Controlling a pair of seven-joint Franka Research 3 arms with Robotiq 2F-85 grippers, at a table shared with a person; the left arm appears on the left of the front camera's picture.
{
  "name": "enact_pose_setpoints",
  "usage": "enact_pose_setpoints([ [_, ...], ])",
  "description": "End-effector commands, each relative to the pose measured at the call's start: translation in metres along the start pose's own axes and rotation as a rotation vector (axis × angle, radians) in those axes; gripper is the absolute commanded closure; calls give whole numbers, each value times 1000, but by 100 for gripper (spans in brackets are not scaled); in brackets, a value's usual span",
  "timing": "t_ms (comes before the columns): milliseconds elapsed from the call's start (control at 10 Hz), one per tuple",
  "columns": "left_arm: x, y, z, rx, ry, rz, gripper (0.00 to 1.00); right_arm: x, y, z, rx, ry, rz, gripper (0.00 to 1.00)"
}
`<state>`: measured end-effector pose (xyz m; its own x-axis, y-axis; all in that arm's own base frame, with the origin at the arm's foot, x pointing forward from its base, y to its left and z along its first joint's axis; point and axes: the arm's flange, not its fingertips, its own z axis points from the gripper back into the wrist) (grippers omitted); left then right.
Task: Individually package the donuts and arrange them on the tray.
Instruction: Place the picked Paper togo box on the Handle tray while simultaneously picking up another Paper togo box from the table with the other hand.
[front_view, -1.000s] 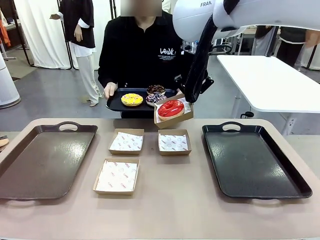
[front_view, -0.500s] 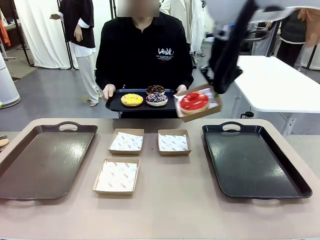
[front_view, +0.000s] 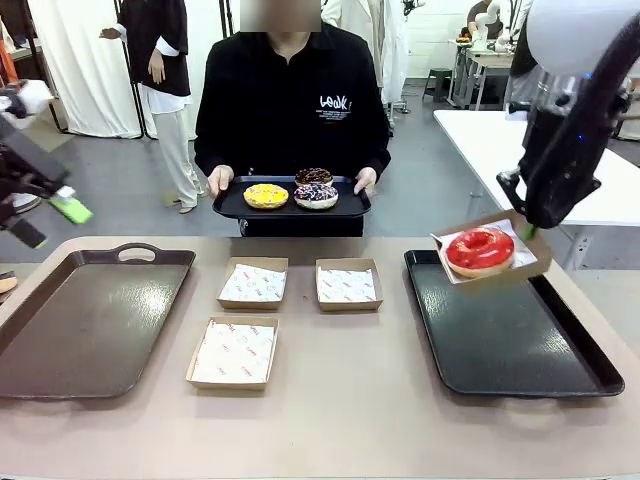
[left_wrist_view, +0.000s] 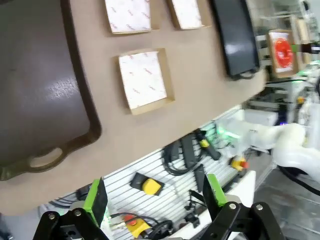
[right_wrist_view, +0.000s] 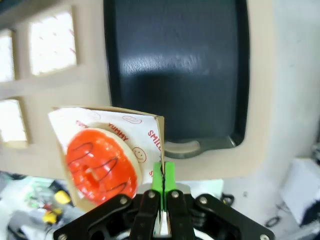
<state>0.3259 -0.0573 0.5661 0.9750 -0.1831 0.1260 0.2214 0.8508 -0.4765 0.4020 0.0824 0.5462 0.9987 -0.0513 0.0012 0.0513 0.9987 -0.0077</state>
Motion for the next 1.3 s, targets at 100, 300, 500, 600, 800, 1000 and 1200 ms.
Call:
enact_pose_setpoints([
  [100, 37, -43, -41, 235, 40, -1, 0, -2, -15, -35, 3, 10, 32, 99],
  [300, 49, -55, -77, 293, 66, 1, 0, 7, -18, -55, 6, -21, 42, 99],
  [500, 56, -54, -105, 326, 77, 18, 0, 18, -18, -72, 13, -74, 77, 99],
  [600, 58, -50, -121, 354, 63, 24, 0, 23, -18, -76, 16, -89, 84, 99],
  [800, 57, -42, -154, 415, 17, 43, 0, 30, -20, -81, 21, -82, 77, 99],
  [1000, 52, -48, -180, 440, -17, 41, 0, 24, -11, -72, 18, -72, 59, 99],
  [1200, 46, -53, -199, 461, -42, 30, 0, 24, -11, -72, 18, -72, 59, 99],
])
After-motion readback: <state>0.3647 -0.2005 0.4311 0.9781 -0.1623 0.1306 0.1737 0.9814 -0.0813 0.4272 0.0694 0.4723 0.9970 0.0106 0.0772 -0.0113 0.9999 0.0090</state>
